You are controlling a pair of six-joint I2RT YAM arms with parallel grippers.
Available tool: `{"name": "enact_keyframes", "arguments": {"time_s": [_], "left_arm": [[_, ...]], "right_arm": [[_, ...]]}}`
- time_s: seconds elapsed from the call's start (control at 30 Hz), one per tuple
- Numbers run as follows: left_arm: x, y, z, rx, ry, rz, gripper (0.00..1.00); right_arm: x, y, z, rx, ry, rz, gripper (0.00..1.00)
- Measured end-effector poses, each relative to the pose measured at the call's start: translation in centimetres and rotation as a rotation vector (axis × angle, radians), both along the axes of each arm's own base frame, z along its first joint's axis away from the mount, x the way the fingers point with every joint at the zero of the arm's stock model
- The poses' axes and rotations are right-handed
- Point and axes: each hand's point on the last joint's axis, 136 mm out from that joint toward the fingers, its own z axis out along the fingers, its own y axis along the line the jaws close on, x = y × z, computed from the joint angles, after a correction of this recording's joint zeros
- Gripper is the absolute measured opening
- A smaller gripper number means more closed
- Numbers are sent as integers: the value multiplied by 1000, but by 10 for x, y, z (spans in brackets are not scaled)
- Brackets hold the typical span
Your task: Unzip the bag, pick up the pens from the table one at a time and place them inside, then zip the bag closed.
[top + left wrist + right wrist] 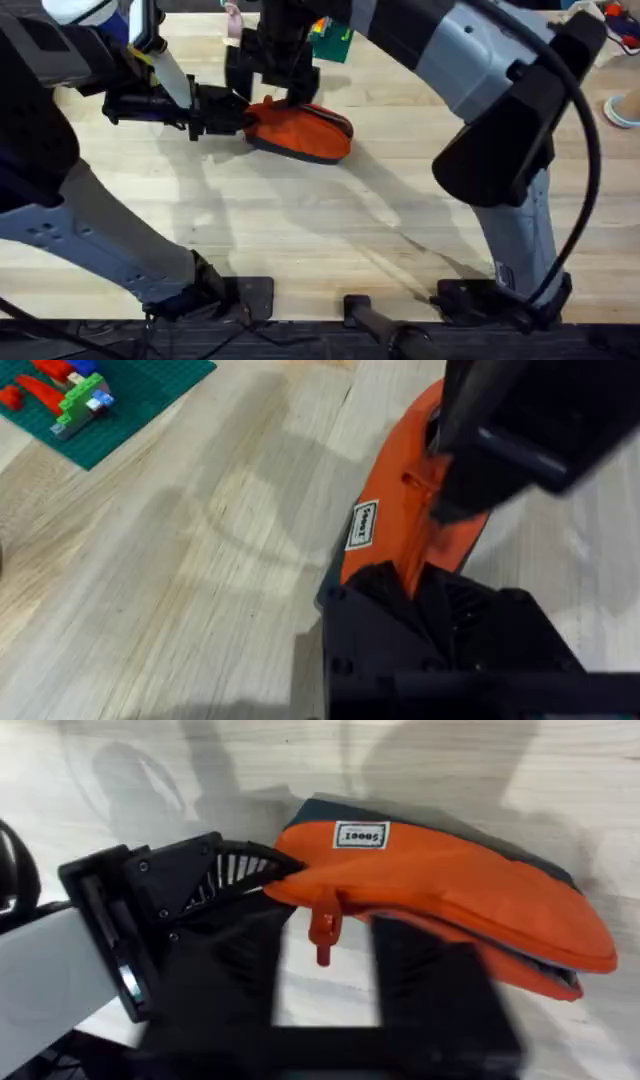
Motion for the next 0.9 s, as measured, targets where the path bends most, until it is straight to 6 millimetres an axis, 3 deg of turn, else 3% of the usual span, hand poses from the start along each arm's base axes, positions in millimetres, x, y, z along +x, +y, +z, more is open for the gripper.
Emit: {"name": "enact_keyframes", "arguments": {"time_s": [0.1, 0.13, 0.17, 0.57, 0.9], "left_arm": [[0, 0, 0, 0, 0, 0, 42], [0, 0, 0, 0, 0, 0, 42], [0, 0, 0, 2, 0, 0, 42], [-1, 1, -2, 9, 4, -2, 42], [-1, 0, -1, 3, 4, -2, 41]], "right_arm": [[0, 0, -6, -7, 10, 0, 162], [0, 1, -8, -7, 17, -5, 72], [0, 2, -11, -7, 22, -5, 46], [-5, -2, -14, -21, 52, -3, 33], [-9, -46, -21, -109, 164, -44, 33]]}}
